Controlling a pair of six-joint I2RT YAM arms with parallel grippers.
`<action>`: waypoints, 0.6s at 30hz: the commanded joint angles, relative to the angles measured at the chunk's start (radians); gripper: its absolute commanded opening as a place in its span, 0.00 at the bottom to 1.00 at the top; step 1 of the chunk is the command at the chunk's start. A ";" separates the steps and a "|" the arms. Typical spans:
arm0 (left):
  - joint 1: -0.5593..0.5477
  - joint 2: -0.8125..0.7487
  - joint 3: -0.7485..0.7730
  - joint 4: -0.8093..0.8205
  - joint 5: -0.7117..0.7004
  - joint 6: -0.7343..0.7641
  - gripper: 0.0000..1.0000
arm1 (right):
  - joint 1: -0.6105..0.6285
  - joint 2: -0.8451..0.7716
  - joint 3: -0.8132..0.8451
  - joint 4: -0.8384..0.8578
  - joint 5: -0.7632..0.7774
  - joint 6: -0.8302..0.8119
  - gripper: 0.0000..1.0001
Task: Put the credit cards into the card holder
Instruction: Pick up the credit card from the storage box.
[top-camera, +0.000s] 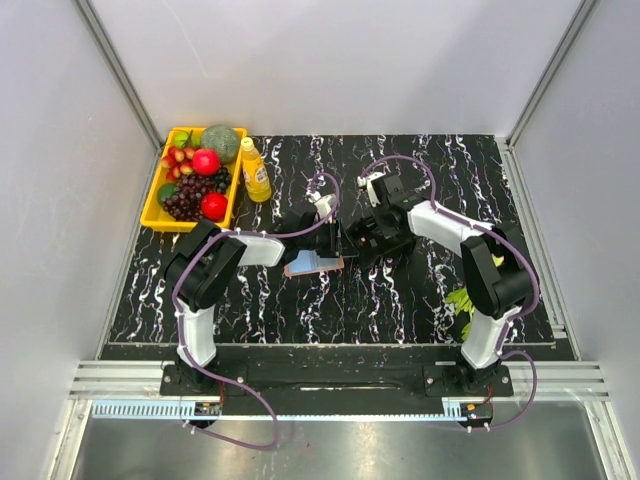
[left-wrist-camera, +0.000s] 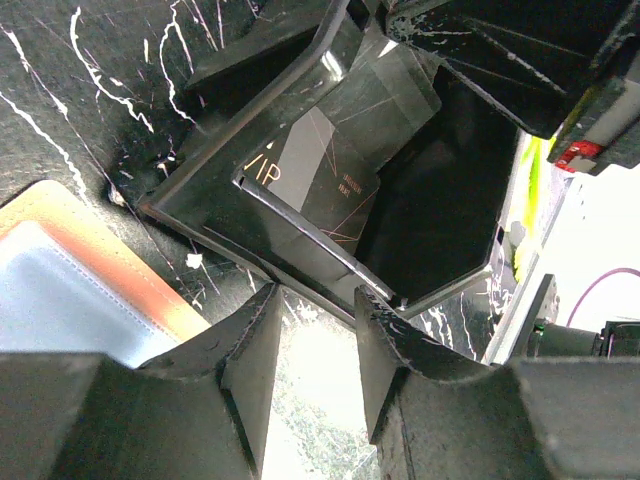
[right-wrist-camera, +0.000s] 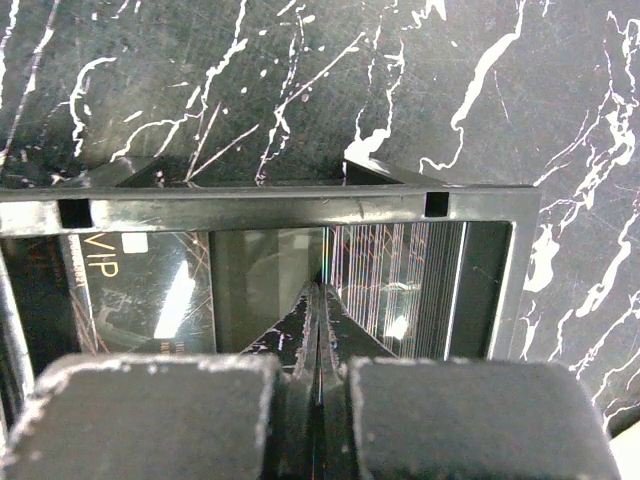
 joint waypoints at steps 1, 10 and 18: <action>0.001 0.006 0.029 0.056 0.018 -0.004 0.40 | 0.012 -0.061 0.011 -0.039 -0.147 0.015 0.00; 0.001 0.009 0.024 0.055 0.021 -0.003 0.39 | 0.012 -0.083 -0.012 0.001 -0.242 0.050 0.01; 0.001 0.014 0.030 0.055 0.024 -0.004 0.39 | 0.012 -0.038 -0.017 -0.011 -0.231 0.048 0.11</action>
